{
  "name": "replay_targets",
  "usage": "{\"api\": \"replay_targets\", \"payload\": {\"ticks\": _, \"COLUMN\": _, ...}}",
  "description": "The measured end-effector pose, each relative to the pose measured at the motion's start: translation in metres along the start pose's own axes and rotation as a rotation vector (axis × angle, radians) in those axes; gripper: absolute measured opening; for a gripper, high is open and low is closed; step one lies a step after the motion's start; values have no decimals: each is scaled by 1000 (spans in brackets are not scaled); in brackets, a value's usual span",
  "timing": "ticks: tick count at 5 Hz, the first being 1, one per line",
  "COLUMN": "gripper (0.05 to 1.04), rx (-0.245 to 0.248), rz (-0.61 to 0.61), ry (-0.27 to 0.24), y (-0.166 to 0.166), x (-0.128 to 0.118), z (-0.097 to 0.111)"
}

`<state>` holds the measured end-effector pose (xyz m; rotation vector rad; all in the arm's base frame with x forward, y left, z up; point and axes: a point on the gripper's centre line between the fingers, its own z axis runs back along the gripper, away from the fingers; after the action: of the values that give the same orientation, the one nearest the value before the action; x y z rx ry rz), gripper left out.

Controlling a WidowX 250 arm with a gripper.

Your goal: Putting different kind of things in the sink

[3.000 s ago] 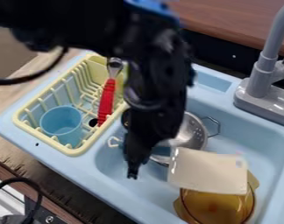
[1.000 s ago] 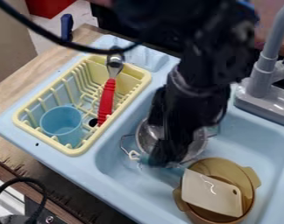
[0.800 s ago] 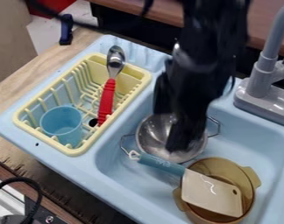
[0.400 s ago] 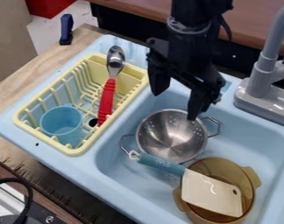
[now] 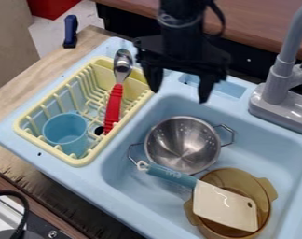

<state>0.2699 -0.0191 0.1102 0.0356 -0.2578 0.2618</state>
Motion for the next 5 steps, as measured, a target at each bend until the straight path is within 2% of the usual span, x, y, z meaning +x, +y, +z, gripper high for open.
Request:
{"api": "replay_targets", "payload": {"ticks": 1, "gripper": 1000, "rx": 49, "rz": 136, "ry": -8, "y": 15, "x": 5, "z": 2}}
{"api": "replay_targets", "payload": {"ticks": 2, "gripper": 1000, "rx": 47, "rz": 233, "ry": 22, "y": 24, "x": 17, "z": 0}}
{"api": "replay_targets", "payload": {"ticks": 3, "gripper": 1000, "rx": 36, "rz": 273, "ry": 3, "y": 24, "x": 30, "z": -3}}
{"api": "replay_targets", "payload": {"ticks": 4, "gripper": 1000, "rx": 32, "rz": 283, "ry": 14, "y": 19, "x": 40, "z": -12}}
{"api": "replay_targets", "payload": {"ticks": 5, "gripper": 1000, "rx": 47, "rz": 322, "ry": 6, "y": 20, "x": 55, "z": -15}}
